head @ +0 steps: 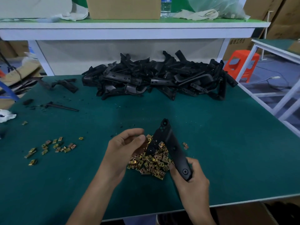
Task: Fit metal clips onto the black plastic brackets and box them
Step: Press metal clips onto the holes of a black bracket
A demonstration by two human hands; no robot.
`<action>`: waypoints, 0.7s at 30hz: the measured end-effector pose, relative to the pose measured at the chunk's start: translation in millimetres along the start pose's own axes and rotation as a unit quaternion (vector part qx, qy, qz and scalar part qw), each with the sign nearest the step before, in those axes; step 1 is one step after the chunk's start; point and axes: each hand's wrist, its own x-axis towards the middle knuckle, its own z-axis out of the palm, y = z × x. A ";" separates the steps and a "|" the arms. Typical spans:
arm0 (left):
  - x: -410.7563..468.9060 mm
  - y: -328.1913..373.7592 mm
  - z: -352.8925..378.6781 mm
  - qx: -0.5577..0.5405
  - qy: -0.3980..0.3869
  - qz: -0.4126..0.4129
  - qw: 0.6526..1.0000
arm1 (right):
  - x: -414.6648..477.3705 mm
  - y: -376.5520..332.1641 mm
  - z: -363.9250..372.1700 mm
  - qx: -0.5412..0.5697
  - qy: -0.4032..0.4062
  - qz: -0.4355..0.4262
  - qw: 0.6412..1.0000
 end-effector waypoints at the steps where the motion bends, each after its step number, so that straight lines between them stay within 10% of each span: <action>1: -0.7 0.3 0.1 0.005 -0.005 0.001 1.000 | -0.1 0.2 0.1 -0.002 -0.002 -0.003 1.000; 21: -4.6 7.2 -2.1 0.098 -0.023 0.021 0.995 | 2.8 4.2 3.1 -0.007 -0.027 -0.043 0.999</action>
